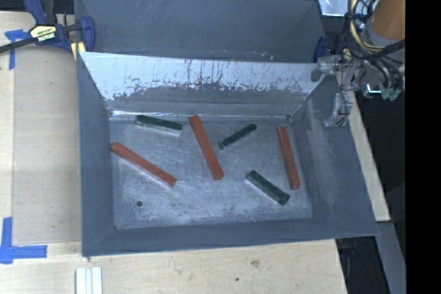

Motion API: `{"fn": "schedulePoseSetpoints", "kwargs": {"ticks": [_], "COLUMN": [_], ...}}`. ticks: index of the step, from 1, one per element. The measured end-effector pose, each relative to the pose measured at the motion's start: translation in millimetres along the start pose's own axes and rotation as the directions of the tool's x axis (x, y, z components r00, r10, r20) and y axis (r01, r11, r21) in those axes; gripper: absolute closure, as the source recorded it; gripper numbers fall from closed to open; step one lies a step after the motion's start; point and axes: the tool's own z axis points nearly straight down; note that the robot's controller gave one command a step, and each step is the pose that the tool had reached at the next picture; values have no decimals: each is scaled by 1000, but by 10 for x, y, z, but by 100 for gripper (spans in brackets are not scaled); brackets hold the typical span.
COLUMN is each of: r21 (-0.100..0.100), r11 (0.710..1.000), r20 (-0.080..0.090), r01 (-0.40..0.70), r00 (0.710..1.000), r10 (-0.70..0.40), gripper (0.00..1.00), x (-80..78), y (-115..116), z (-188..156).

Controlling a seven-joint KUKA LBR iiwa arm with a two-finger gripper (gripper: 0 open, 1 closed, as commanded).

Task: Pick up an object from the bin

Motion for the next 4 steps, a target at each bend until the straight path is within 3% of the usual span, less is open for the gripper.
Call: {"fn": "schedulePoseSetpoints", "kwargs": {"ticks": [1, 2, 3, 4], "r21": [-1, 0, -2, -4], "r11": [999, 995, 923, 801], "r20": [-2, 11, 5, 7], "r01": [-42, -100, -386, -599], "r00": [999, 995, 923, 801], "r10": [42, 100, 386, 599], "gripper": [0, 0, 0, 0], "x": [638, 821, 1191, 1262], "y": [558, 115, 351, 336], "z": [456, 1760, 1562, 1740]}}
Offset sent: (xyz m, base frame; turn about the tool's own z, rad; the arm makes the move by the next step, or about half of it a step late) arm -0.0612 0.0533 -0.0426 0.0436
